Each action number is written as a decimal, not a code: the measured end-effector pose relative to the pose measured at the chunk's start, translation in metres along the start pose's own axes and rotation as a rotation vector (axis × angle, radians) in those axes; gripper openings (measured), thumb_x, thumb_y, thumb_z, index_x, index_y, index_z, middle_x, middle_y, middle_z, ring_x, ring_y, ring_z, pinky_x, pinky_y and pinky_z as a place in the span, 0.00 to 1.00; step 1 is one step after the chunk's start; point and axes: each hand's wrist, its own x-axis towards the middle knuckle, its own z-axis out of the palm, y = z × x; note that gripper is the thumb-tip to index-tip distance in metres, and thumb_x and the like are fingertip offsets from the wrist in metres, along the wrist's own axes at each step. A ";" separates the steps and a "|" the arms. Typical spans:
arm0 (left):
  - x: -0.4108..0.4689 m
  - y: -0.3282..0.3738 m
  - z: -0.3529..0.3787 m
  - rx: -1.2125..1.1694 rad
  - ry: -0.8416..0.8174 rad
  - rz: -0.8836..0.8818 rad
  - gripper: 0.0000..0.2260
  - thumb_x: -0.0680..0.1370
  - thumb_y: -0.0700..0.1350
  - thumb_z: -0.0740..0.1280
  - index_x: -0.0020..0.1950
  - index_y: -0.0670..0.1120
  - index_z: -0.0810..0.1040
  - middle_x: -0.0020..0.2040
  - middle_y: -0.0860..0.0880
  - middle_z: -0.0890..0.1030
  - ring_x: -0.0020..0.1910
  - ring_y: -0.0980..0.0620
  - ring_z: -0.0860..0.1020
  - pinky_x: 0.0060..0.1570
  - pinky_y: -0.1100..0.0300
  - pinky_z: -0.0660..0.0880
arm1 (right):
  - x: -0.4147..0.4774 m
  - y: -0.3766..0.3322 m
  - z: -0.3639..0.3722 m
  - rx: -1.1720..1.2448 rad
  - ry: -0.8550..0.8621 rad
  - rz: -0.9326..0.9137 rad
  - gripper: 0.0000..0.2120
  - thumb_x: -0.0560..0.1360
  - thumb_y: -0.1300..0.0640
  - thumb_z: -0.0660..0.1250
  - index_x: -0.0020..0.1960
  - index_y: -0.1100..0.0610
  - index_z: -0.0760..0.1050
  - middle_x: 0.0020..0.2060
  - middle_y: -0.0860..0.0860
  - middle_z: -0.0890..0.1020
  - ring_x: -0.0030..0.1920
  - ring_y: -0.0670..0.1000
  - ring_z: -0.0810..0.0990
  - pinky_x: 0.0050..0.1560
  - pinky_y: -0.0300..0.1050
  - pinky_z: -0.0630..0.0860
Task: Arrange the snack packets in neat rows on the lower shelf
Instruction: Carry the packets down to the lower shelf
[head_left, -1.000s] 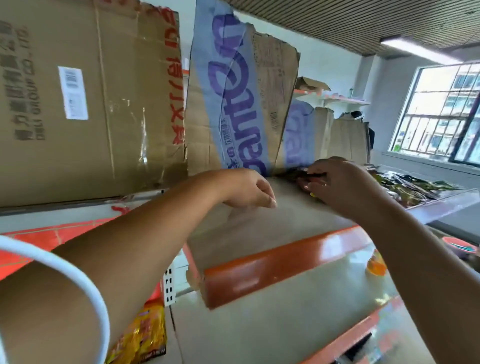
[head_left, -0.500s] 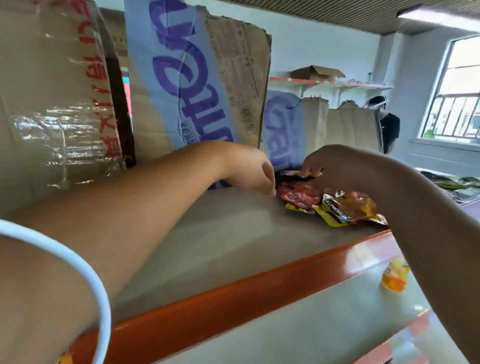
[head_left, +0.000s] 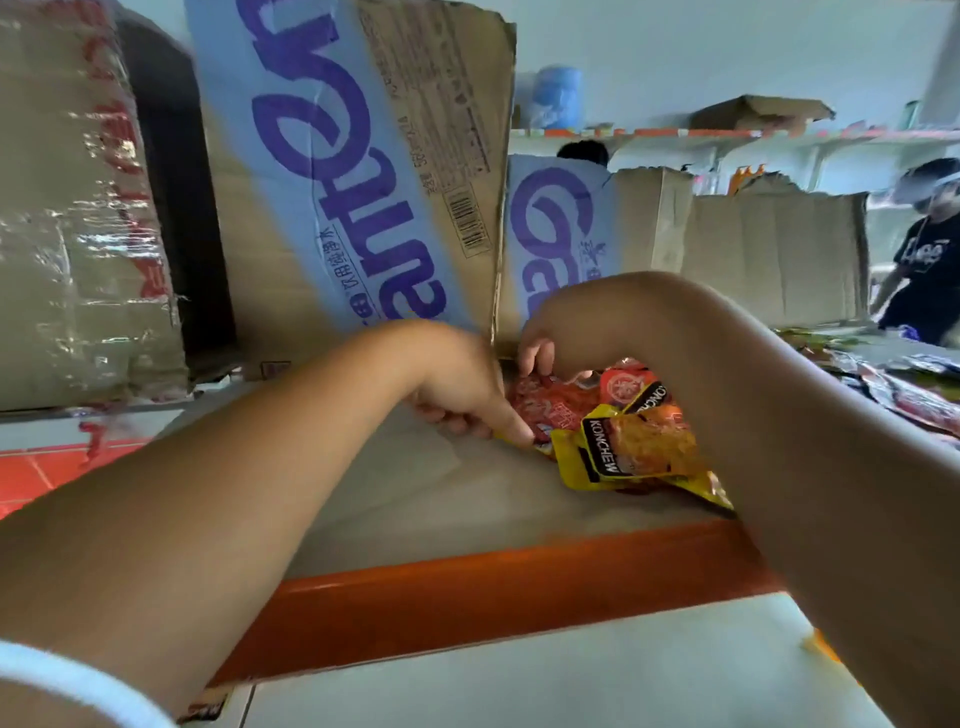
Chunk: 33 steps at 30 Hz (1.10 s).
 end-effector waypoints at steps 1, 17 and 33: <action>0.001 -0.004 0.002 -0.038 0.011 -0.003 0.16 0.76 0.57 0.74 0.39 0.46 0.79 0.28 0.51 0.75 0.25 0.55 0.71 0.28 0.63 0.66 | 0.004 -0.001 0.005 -0.011 0.000 -0.024 0.22 0.72 0.62 0.67 0.58 0.38 0.78 0.52 0.48 0.85 0.50 0.52 0.84 0.56 0.53 0.82; -0.021 -0.060 -0.034 -0.474 0.795 0.265 0.05 0.65 0.46 0.70 0.40 0.50 0.78 0.34 0.50 0.79 0.36 0.53 0.74 0.40 0.56 0.72 | -0.005 0.001 0.013 0.531 0.564 -0.304 0.11 0.73 0.61 0.71 0.47 0.45 0.82 0.41 0.41 0.82 0.41 0.39 0.79 0.42 0.35 0.74; -0.031 -0.060 -0.024 -0.082 0.100 -0.128 0.10 0.80 0.57 0.69 0.61 0.62 0.79 0.53 0.53 0.82 0.46 0.54 0.82 0.46 0.57 0.80 | 0.000 -0.001 0.009 1.106 0.659 -0.308 0.13 0.74 0.74 0.58 0.44 0.60 0.78 0.40 0.60 0.85 0.41 0.55 0.87 0.51 0.61 0.82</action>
